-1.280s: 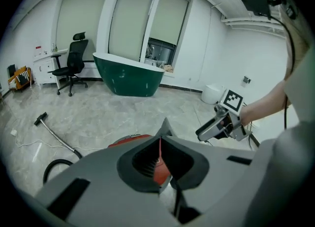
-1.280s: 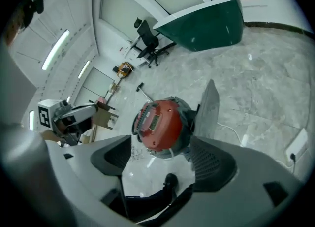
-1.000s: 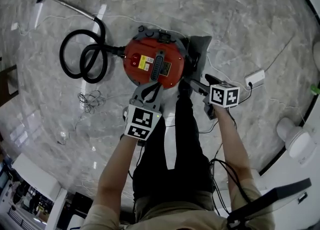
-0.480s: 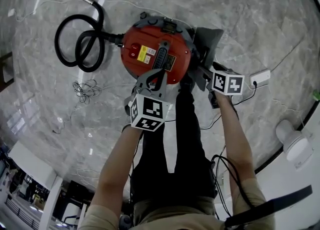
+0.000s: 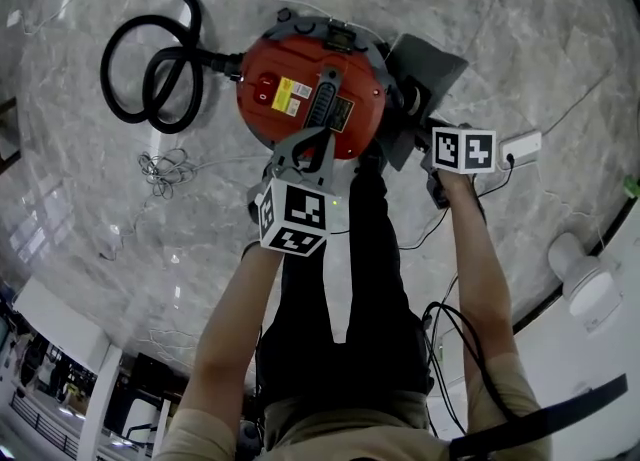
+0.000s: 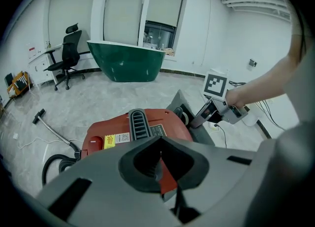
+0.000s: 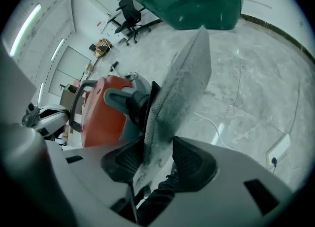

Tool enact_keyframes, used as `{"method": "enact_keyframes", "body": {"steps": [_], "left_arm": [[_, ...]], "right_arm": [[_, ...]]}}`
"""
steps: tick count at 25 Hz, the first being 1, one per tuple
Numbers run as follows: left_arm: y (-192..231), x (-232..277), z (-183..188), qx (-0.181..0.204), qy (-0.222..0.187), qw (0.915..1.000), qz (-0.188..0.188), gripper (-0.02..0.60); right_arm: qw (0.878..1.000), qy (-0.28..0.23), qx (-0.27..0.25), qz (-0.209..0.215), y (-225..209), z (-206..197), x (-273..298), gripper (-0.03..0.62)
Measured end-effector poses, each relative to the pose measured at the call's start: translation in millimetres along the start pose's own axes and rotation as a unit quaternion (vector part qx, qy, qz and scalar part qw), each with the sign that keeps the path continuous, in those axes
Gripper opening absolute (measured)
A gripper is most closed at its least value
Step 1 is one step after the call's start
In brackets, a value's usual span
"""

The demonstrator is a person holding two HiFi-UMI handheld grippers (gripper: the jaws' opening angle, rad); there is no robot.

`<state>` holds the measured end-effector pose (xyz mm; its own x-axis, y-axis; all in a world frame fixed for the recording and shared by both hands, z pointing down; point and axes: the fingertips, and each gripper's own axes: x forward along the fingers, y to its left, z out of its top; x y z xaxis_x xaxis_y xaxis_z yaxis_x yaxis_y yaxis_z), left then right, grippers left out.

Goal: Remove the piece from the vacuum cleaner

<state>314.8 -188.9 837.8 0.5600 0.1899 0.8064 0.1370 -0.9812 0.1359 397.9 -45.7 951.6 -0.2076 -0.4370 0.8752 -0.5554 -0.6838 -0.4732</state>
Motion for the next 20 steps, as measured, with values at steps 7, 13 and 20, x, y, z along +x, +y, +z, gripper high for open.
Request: {"method": "enact_keyframes", "body": {"steps": [7,13,20], "left_arm": [[-7.6,0.0,-1.7,-0.004,-0.01,0.9999,-0.009,0.005],[-8.9,3.0,-2.8,0.001,-0.01,0.9999,-0.008,0.005],[-9.5,4.1,-2.2,0.009,-0.009,0.9999,-0.008,0.005]], "right_arm": [[1.0,-0.013,0.018,0.009,-2.1,-4.2,-2.3,0.098],[1.0,0.0,-0.003,0.015,-0.4,-5.2,1.1,0.06],[1.0,0.003,-0.026,0.016,-0.7,-5.3,0.5,0.048]]}}
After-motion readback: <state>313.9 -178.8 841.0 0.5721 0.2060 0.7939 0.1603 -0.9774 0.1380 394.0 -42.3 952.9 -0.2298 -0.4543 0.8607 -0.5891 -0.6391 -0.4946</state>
